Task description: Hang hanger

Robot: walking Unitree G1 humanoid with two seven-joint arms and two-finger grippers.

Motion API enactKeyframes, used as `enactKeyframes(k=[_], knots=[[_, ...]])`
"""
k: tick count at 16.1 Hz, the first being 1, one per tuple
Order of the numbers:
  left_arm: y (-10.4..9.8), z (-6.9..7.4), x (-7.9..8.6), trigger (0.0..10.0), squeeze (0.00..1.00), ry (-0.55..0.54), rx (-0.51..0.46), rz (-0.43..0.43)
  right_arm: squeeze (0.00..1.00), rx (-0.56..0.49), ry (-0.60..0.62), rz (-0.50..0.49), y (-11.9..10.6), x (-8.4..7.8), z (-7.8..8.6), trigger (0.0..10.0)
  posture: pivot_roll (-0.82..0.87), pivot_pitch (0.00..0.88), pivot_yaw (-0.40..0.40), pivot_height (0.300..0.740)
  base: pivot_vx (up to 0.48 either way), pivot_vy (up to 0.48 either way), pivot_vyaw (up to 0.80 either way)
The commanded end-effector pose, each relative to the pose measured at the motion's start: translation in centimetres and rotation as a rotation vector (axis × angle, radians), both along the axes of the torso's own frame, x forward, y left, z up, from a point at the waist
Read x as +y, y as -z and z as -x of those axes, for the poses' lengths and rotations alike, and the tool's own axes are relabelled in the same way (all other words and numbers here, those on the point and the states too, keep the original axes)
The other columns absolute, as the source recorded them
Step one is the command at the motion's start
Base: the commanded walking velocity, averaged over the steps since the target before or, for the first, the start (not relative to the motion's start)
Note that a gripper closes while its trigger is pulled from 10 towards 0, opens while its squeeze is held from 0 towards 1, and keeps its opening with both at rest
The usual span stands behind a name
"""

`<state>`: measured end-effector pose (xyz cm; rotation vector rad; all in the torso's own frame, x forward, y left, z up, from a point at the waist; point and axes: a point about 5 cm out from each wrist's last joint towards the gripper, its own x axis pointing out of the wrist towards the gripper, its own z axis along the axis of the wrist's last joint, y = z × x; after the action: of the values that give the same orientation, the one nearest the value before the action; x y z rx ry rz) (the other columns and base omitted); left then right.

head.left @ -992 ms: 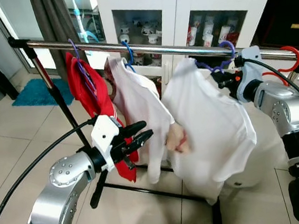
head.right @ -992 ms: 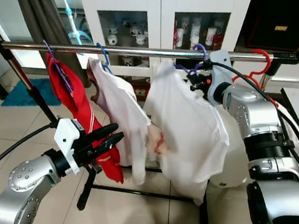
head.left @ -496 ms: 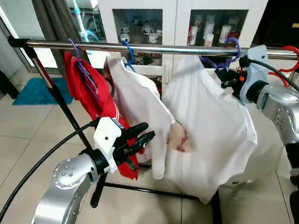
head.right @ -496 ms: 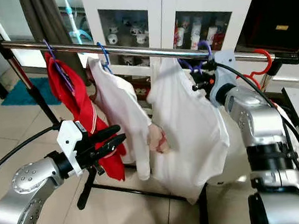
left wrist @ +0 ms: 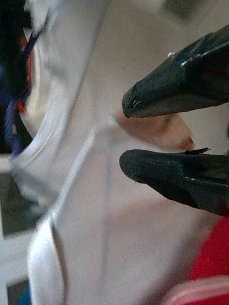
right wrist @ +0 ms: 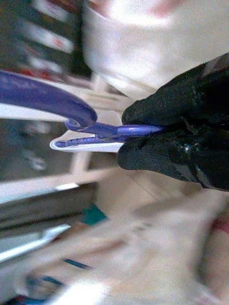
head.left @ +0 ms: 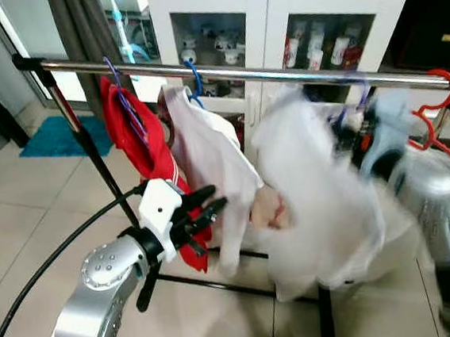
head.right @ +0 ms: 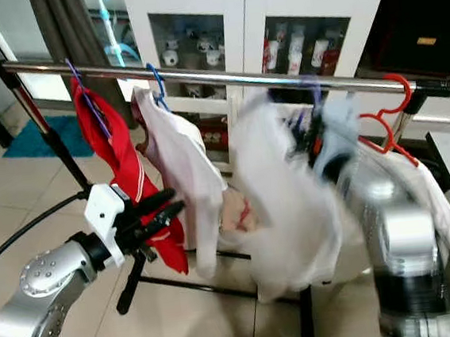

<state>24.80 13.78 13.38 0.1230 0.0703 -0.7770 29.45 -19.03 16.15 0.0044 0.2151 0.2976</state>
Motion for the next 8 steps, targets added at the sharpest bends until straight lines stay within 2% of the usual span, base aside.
enactKeyframes(k=[1,4,5,6,8], knots=[[0.3,-0.2,0.7,10.0,0.0,-0.06,-0.003,-0.027,0.0,-0.015,0.0,0.011,0.0,0.5,0.8,0.0,-0.02,0.055,0.013,0.74,0.0,0.0,0.0],[1.0,0.0,1.2,10.0,0.0,-0.127,0.001,-0.041,0.0,0.034,0.08,-0.078,2.4,2.1,3.1,0.0,-0.03,0.059,0.016,0.74,0.0,0.0,0.0],[1.3,0.0,1.5,10.0,0.0,-0.153,0.021,-0.032,0.0,0.039,0.105,-0.082,3.1,2.7,3.9,2.6,-0.03,0.064,0.02,0.74,0.0,0.0,0.0],[1.7,0.1,1.5,10.0,0.0,-0.168,0.037,-0.031,0.0,0.045,0.129,-0.078,3.8,3.4,4.6,10.0,-0.03,0.066,0.022,0.74,0.0,0.0,0.0],[1.9,0.3,1.4,10.0,0.0,-0.176,0.038,-0.035,0.0,0.064,0.166,-0.105,4.9,4.1,5.5,10.0,-0.03,0.067,0.02,0.74,0.0,0.0,0.0]])
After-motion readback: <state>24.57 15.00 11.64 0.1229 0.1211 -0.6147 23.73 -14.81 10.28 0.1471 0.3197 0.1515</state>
